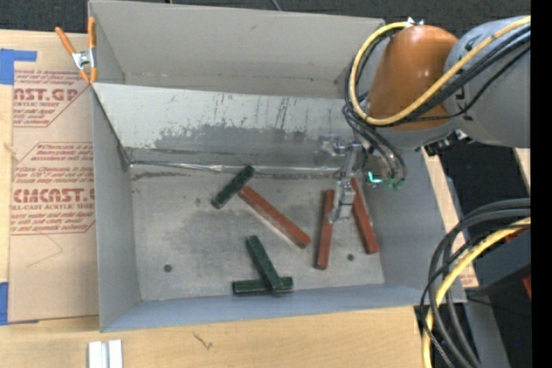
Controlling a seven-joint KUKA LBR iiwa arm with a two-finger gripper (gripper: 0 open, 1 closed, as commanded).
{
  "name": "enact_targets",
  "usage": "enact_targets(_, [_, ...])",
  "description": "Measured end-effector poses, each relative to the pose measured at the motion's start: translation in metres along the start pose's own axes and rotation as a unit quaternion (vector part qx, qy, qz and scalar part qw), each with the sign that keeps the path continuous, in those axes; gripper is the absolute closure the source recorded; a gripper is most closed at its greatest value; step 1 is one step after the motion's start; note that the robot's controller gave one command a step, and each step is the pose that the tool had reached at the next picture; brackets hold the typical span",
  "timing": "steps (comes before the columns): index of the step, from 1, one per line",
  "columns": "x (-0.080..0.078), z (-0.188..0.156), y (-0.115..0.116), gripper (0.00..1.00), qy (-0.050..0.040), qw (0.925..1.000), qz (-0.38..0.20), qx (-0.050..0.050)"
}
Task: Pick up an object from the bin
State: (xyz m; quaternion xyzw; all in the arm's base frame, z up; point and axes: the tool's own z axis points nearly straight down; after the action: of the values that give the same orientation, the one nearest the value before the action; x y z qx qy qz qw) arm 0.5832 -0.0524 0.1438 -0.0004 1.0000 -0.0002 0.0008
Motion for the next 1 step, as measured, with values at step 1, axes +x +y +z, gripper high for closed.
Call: enact_targets(1, [0.0012,0.0234,-0.0054,0.00,-0.0050,0.9977,-0.068,0.000])
